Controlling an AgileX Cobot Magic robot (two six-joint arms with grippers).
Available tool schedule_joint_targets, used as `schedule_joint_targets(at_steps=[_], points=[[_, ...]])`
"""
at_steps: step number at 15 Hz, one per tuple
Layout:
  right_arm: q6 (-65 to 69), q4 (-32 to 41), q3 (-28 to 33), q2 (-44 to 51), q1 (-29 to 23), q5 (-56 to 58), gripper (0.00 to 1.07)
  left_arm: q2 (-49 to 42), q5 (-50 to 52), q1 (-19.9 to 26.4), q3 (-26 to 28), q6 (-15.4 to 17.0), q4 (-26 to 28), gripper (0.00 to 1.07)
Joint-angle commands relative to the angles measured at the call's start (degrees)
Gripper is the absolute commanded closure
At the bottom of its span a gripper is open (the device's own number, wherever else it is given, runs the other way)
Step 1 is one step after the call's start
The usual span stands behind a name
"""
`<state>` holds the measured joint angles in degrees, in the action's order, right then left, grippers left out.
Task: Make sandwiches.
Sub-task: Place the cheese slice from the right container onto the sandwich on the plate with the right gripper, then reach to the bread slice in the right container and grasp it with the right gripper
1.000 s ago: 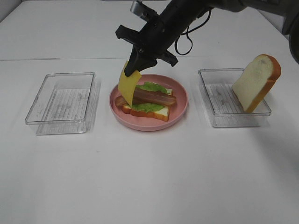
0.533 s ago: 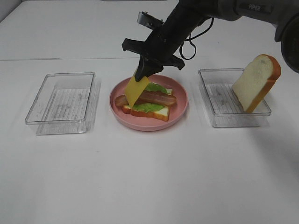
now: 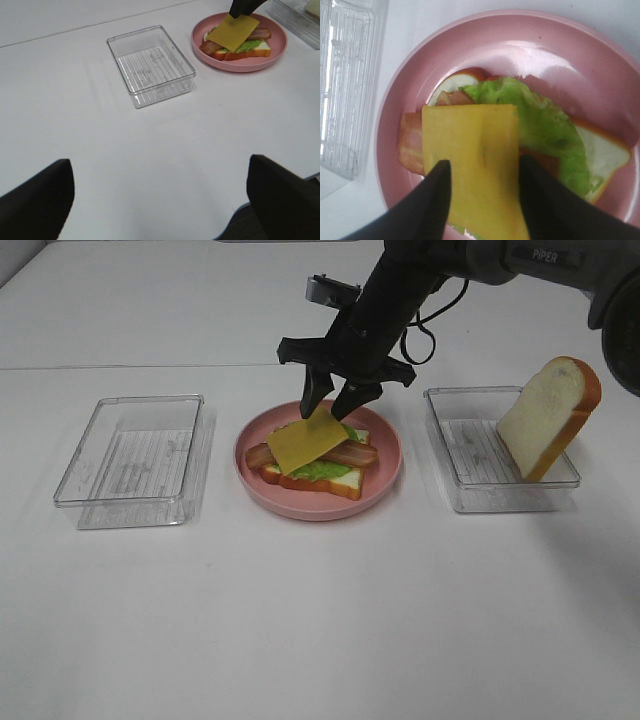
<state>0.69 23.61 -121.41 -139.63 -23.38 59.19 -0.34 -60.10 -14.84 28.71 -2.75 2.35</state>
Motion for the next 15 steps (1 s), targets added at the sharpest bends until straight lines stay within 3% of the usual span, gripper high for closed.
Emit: schedule_joint_targets(at_steps=[1,4,10,15], points=[[0.2,-0.5,-0.3,0.1,0.2,0.2,0.35,-1.2,0.5,0.2,-0.1,0.0,0.3,0.18],[0.2,-1.9,-0.7,1.7,0.2,2.2,0.24,-1.2,0.5,0.2,-0.1,0.0,0.3,0.18],[3.2,-14.7,-2.4,9.8,0.9,9.6,0.25,-1.2,0.5,0.2,-0.1,0.0,0.3,0.18],[3.0,-16.6,-2.4,16.7,9.1,14.8,0.25,-1.2,0.5,0.2,-0.1,0.0,0.3,0.18]])
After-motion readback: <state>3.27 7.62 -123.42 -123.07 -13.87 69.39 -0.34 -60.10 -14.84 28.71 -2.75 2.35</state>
